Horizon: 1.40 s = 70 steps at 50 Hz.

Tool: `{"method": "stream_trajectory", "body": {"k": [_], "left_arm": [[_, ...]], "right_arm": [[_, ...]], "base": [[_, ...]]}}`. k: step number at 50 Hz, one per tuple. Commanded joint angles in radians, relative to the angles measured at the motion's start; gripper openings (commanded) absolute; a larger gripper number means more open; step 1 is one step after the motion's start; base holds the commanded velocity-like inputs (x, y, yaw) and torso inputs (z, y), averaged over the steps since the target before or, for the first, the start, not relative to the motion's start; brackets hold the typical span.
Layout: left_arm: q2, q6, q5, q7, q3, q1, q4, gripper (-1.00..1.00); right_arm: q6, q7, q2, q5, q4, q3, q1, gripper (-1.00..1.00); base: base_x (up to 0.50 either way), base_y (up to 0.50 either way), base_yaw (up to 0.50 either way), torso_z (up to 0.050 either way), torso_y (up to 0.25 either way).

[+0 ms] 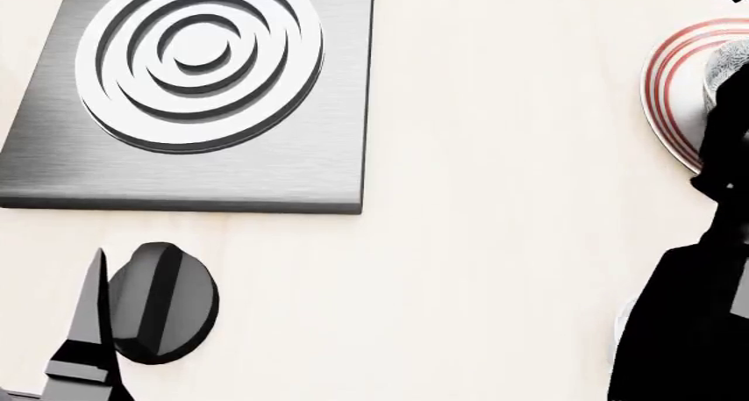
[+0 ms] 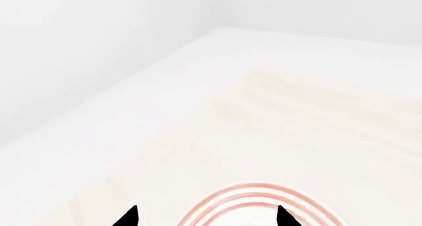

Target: Pick the akita bowl next to the ramekin and place it on the plate.

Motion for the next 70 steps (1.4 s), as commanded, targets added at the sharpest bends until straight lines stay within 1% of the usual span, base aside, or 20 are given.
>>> {"method": "stream_trajectory", "body": {"k": [1,3,7,10,15,19,22,24,26,27,35,41,53,61,65,67,70], "left_arm": [[0.012,0.007,0.0,0.022,-0.023,0.006,0.008,1.0],[0.013,0.004,0.0,0.021,-0.022,0.004,0.01,1.0],[0.016,0.002,0.0,0.019,-0.018,0.001,0.012,1.0],[0.017,0.0,0.0,0.019,-0.016,-0.001,0.011,1.0],[0.019,-0.001,-0.001,0.019,-0.013,-0.004,0.01,1.0],[0.021,-0.002,-0.001,0.019,-0.01,-0.006,0.009,1.0],[0.019,0.0,-0.004,0.018,-0.013,-0.009,0.008,1.0],[0.019,-0.003,-0.003,0.017,-0.011,-0.01,0.01,1.0],[0.019,-0.004,-0.002,0.016,-0.009,-0.011,0.012,1.0],[0.018,-0.003,-0.003,0.015,-0.009,-0.011,0.013,1.0],[0.008,0.002,-0.01,0.009,-0.016,-0.01,0.014,1.0],[0.008,0.007,-0.004,0.009,-0.011,-0.005,0.01,1.0],[0.012,0.016,0.005,0.014,-0.002,0.001,0.003,1.0],[0.018,0.01,0.01,0.014,0.006,-0.003,0.002,1.0],[0.015,0.014,0.003,0.013,0.004,-0.004,0.005,1.0],[0.015,0.021,0.008,0.018,0.006,0.003,-0.002,1.0],[0.016,0.021,0.011,0.016,0.01,0.005,0.001,1.0]], "right_arm": [[0.186,-0.111,-0.135,-0.09,-0.489,-0.079,-0.163,1.0],[0.212,-0.129,-0.148,-0.094,-0.556,-0.09,-0.192,1.0],[0.228,-0.184,-0.164,-0.134,-0.706,-0.167,-0.288,1.0],[0.233,-0.197,-0.179,-0.138,-0.794,-0.181,-0.35,1.0],[0.213,-0.201,-0.19,-0.126,-0.862,-0.191,-0.431,1.0],[0.163,-0.201,-0.187,-0.134,-0.903,-0.231,-0.485,1.0],[0.157,-0.222,-0.189,-0.149,-0.967,-0.283,-0.538,1.0],[0.162,-0.225,-0.197,-0.141,-1.002,-0.292,-0.566,1.0],[0.135,-0.228,-0.187,-0.15,-1.019,-0.322,-0.591,1.0],[0.077,-0.217,-0.173,-0.183,-1.033,-0.362,-0.628,1.0],[-0.037,-0.202,-0.174,-0.189,-1.152,-0.428,-0.769,1.0],[-0.078,-0.192,-0.162,-0.196,-1.187,-0.461,-0.841,1.0],[-0.236,-0.14,-0.142,-0.205,-1.254,-0.52,-0.977,1.0],[-0.316,-0.103,-0.122,-0.248,-1.268,-0.574,-1.027,1.0],[-0.343,-0.085,-0.12,-0.257,-1.294,-0.591,-1.055,1.0],[-0.317,-0.094,-0.134,-0.226,-1.304,-0.586,-1.061,1.0],[-0.348,-0.075,-0.136,-0.235,-1.303,-0.606,-1.084,1.0]], "base": [[0.0,0.0,0.0,0.0,0.0],[0.0,0.0,0.0,0.0,0.0],[0.0,0.0,0.0,0.0,0.0],[0.0,0.0,0.0,0.0,0.0],[0.0,0.0,0.0,0.0,0.0],[0.0,0.0,0.0,0.0,0.0],[0.0,0.0,0.0,0.0,0.0],[0.0,0.0,0.0,0.0,0.0],[0.0,0.0,0.0,0.0,0.0],[0.0,0.0,0.0,0.0,0.0],[0.0,0.0,0.0,0.0,0.0],[0.0,0.0,0.0,0.0,0.0],[0.0,0.0,0.0,0.0,0.0],[0.0,0.0,0.0,0.0,0.0],[0.0,0.0,0.0,0.0,0.0],[0.0,0.0,0.0,0.0,0.0],[0.0,0.0,0.0,0.0,0.0]]}}
